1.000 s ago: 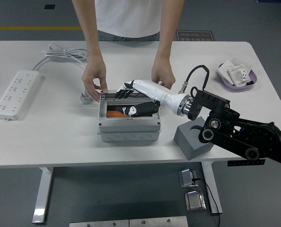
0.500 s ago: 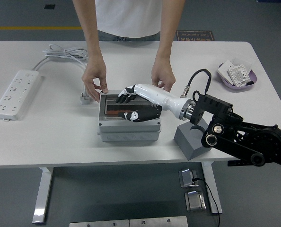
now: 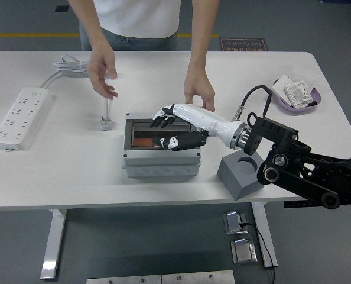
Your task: Fetch the battery,place it into the box,close the lid of the box
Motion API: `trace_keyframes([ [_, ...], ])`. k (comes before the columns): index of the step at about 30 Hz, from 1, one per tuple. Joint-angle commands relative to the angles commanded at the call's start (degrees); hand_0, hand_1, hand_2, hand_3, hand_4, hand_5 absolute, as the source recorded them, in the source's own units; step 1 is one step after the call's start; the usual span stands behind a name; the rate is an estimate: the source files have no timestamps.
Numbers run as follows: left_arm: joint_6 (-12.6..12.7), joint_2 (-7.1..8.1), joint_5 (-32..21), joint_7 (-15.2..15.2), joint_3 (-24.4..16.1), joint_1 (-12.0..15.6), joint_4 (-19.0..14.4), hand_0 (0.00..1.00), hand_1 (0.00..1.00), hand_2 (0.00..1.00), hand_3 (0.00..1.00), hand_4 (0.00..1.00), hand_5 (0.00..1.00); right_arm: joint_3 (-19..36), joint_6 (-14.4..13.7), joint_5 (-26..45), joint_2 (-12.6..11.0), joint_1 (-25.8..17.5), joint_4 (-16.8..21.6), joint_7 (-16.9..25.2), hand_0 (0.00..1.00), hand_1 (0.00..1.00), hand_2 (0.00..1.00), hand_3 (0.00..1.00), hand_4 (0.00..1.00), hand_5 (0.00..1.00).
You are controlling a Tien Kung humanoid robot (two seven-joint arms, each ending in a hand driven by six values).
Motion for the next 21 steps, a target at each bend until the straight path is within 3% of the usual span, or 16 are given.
trace_keyframes([
  [5, -0.2, -0.77, -0.4, 0.1, -0.2, 0.6, 0.2, 0.632, 0.705, 0.652, 0.636, 0.687, 0.198, 6.7, 5.0, -4.3, -0.4, -5.0, 0.9, -2.8, 0.686, 0.652, 0.695, 0.649, 0.710, 0.540],
  [11, 0.1, -1.93, 5.4, 1.3, -6.8, 2.3, 0.2, 0.631, 0.704, 0.652, 0.637, 0.687, 0.197, 16.5, 10.8, -11.0, 1.1, -11.6, 2.8, -5.9, 0.689, 0.655, 0.695, 0.649, 0.708, 0.535],
  [14, 0.2, -2.48, 8.3, 1.8, -10.1, 3.1, 0.2, 0.631, 0.704, 0.652, 0.637, 0.687, 0.197, 21.4, 10.5, -12.3, 2.2, -13.3, 2.5, -4.7, 0.689, 0.655, 0.695, 0.649, 0.708, 0.535],
  [18, 0.3, -3.35, 12.2, 2.4, -14.8, 4.0, 0.2, 0.634, 0.704, 0.651, 0.637, 0.686, 0.197, 27.1, 7.6, -10.9, 2.8, -13.3, 0.9, -1.0, 0.704, 0.656, 0.693, 0.662, 0.716, 0.529],
  [21, 0.2, -3.87, 14.5, 2.5, -18.0, 4.9, 0.2, 0.634, 0.704, 0.651, 0.637, 0.686, 0.197, 28.2, 5.2, -7.0, 2.8, -11.9, -1.9, 2.6, 0.704, 0.656, 0.693, 0.662, 0.716, 0.529],
])
